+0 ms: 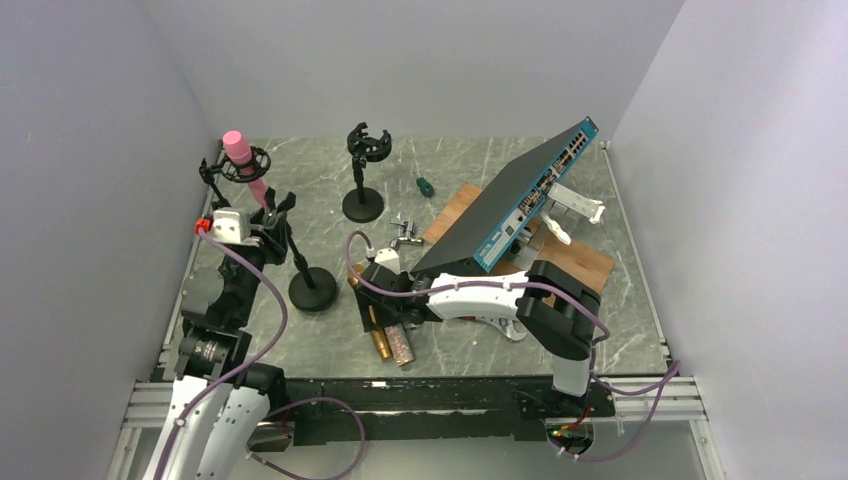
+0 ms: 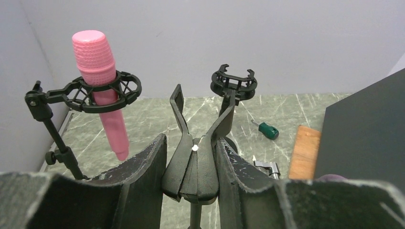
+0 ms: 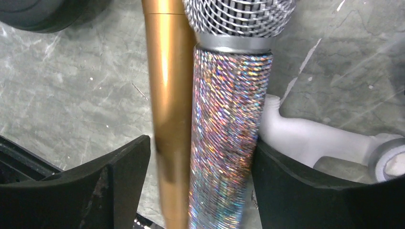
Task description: Remove the microphone from the stand
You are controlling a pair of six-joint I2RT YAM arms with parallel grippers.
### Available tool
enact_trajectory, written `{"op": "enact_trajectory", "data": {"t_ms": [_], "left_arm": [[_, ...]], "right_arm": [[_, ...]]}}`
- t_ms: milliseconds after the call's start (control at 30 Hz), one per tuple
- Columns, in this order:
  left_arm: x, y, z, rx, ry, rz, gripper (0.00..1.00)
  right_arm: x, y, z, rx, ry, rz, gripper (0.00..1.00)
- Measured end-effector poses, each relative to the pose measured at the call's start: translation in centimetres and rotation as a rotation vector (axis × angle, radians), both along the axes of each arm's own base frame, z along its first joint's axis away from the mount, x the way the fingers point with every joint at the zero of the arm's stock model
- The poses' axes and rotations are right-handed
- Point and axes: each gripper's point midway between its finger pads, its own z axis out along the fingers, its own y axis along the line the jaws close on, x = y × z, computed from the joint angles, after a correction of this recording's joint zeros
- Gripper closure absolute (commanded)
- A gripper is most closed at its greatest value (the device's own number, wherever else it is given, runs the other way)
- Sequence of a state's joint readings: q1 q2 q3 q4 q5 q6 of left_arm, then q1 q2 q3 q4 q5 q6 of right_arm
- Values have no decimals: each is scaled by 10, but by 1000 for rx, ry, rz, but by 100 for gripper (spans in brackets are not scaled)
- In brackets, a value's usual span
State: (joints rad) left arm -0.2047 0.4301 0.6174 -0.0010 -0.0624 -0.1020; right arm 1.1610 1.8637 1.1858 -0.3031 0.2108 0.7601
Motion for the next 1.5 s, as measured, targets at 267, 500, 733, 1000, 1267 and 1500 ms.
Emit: {"op": "enact_trajectory", "data": {"t_ms": [267, 500, 733, 1000, 1267, 1500], "left_arm": [[-7, -5, -25, -32, 10, -32, 100], [-20, -7, -28, -64, -3, -58, 100], [-27, -8, -31, -105, 16, -64, 100], [-18, -11, -40, -176, 74, -38, 100], [-12, -15, -88, -207, 248, 23, 94], [-11, -13, -111, -239, 343, 73, 89]], "right_arm": [[5, -6, 24, 27, -65, 9, 14], [13, -5, 77, 152, -178, 17, 13], [14, -14, 97, 220, -236, 0, 12], [13, -19, 90, 214, -238, -5, 12], [11, -22, 82, 205, -234, -4, 11], [11, -25, 77, 199, -232, -4, 11]]}}
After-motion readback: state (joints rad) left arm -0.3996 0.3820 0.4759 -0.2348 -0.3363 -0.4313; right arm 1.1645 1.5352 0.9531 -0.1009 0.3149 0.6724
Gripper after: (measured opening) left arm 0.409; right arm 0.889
